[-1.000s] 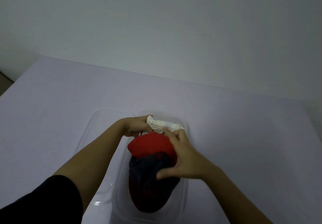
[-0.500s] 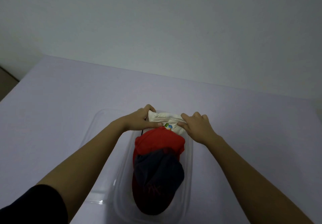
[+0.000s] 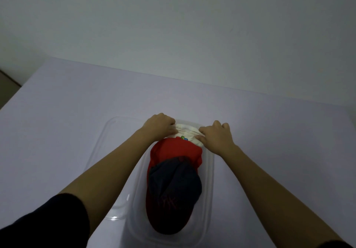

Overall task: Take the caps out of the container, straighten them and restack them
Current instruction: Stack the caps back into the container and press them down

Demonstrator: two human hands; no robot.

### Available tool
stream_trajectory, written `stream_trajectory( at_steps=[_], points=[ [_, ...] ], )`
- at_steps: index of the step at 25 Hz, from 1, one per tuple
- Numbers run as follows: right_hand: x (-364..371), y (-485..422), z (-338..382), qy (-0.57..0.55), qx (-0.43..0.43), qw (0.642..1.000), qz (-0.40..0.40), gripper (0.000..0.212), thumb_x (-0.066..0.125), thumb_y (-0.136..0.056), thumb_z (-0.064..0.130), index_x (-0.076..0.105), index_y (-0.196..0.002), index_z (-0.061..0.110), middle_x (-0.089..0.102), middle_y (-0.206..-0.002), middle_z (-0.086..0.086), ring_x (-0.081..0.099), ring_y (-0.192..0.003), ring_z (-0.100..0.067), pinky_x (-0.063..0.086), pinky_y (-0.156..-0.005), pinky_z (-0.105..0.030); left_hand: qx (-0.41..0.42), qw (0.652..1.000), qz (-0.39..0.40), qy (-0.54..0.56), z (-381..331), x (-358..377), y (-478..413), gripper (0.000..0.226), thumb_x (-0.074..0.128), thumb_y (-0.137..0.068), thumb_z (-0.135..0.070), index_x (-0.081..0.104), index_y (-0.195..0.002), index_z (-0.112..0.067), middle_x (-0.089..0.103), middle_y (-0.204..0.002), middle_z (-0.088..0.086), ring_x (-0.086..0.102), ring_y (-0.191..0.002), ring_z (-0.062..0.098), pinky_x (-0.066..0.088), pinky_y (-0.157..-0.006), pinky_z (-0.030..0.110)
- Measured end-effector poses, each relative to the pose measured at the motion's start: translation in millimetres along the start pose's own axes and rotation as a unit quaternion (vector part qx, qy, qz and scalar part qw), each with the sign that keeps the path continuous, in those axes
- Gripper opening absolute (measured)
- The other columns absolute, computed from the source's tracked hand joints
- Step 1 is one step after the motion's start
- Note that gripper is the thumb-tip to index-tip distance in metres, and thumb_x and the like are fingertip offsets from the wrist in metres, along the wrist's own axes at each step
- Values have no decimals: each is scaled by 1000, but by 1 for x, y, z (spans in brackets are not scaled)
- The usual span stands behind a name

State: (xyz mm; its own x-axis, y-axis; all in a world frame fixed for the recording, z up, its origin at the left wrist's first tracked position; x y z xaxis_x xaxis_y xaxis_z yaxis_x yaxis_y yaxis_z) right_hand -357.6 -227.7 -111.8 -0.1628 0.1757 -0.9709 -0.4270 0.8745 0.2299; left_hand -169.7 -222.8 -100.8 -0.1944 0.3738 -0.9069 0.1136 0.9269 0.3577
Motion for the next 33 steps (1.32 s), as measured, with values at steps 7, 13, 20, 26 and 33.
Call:
stream_trajectory(
  at_steps=[7,13,20,26,33],
  points=[
    [-1,48,6,-291,-3,950,-112,62,26,-80,68,59,-108,25,66,-92,9,52,-93,-17,35,-79,-35,-4,980,-10,200,28,-20,44,31,56,-88,-24,64,-116,-13,66,-117,3,60,-105,17,43,-87,24],
    [2,60,18,-163,9,986,-19,76,15,-76,78,53,-118,28,64,-96,4,54,-98,-21,26,-81,-35,34,984,109,137,16,10,67,32,56,-90,-29,51,-118,-14,63,-104,10,57,-92,24,44,-77,33],
    [8,68,20,-176,68,981,-51,47,49,-88,49,50,-126,22,59,-122,-2,52,-109,-23,37,-88,-39,-33,992,-53,109,7,20,71,43,53,-91,-21,45,-131,-8,56,-124,15,56,-108,29,44,-89,34],
    [24,124,42,-433,-3,900,54,31,42,-95,40,53,-74,20,56,-70,7,51,-60,-3,40,-58,-21,25,958,-7,286,24,32,133,35,47,-96,-28,54,-129,-18,57,-123,-8,53,-109,4,41,-90,18],
    [21,118,40,-378,44,924,37,38,34,-98,41,51,-88,9,62,-76,-9,60,-72,-27,48,-67,-39,8,967,-98,233,3,41,128,30,41,-99,-28,53,-85,-3,55,-70,4,47,-60,14,34,-54,20]
  ],
)
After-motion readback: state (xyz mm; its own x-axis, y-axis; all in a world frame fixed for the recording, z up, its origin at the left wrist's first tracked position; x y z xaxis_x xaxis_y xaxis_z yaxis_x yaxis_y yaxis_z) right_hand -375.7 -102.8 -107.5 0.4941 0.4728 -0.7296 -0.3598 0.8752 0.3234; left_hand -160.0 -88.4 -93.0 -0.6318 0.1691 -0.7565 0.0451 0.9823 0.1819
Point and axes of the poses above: each hand's wrist, its own y-axis away from the middle knuckle, its own x-axis out of the palm, z = x × y, the point moved 3 cm from there along -y, towards the middle knuckle
